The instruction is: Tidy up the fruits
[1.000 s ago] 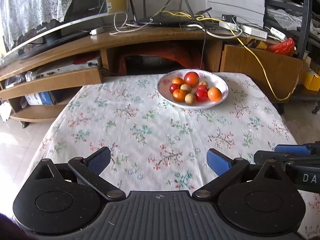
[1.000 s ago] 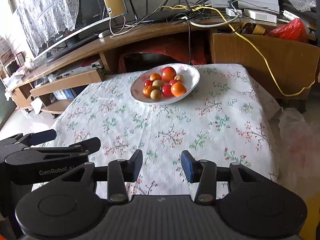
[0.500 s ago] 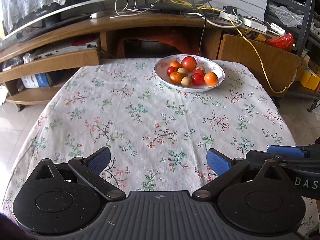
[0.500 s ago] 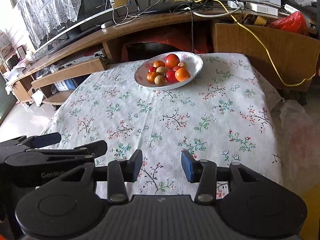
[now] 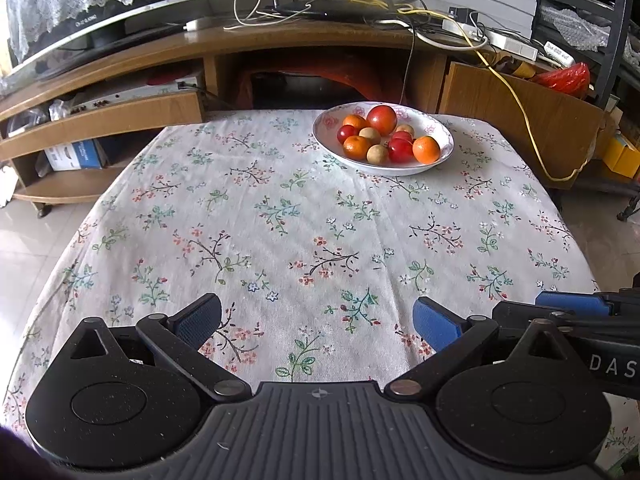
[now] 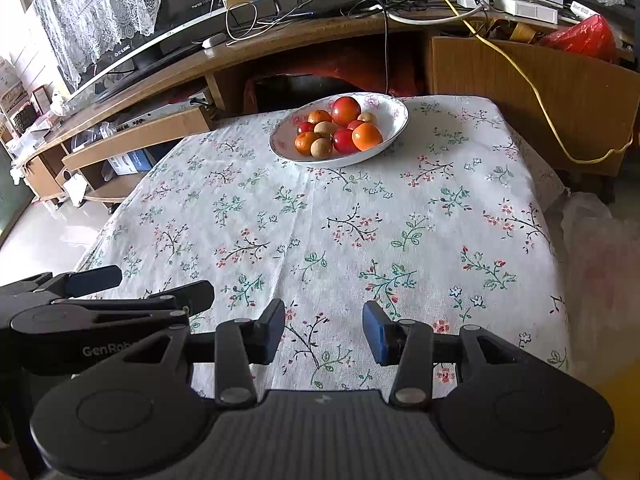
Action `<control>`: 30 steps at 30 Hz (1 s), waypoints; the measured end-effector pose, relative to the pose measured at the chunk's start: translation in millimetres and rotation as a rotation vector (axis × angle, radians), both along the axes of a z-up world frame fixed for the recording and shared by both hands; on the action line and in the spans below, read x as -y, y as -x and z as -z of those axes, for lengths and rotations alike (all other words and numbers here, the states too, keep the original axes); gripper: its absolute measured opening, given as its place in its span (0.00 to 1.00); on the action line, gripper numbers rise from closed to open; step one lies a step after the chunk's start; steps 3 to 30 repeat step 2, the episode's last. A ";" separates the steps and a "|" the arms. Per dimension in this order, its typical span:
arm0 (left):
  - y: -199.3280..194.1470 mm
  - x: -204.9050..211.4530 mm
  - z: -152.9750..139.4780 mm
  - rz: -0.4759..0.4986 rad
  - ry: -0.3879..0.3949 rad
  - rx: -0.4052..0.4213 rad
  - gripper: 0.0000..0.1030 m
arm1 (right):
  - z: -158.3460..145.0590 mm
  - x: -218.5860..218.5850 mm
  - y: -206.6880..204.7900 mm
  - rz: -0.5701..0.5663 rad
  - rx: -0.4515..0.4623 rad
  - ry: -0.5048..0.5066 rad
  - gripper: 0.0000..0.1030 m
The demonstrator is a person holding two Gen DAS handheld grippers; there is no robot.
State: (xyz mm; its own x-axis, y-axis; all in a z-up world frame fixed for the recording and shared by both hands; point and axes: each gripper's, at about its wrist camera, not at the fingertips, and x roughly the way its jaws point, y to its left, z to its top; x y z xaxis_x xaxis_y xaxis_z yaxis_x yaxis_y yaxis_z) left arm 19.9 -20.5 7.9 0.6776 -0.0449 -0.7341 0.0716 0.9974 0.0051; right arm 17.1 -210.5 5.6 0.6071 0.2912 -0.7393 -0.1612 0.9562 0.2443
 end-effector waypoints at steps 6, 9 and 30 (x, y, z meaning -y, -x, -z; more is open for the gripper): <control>0.7 0.1 0.0 -0.004 -0.001 0.003 1.00 | 0.0 0.0 -0.2 0.000 0.000 0.000 0.41; 0.7 0.1 0.0 -0.004 -0.001 0.003 1.00 | 0.0 0.0 -0.2 0.000 0.000 0.000 0.41; 0.7 0.1 0.0 -0.004 -0.001 0.003 1.00 | 0.0 0.0 -0.2 0.000 0.000 0.000 0.41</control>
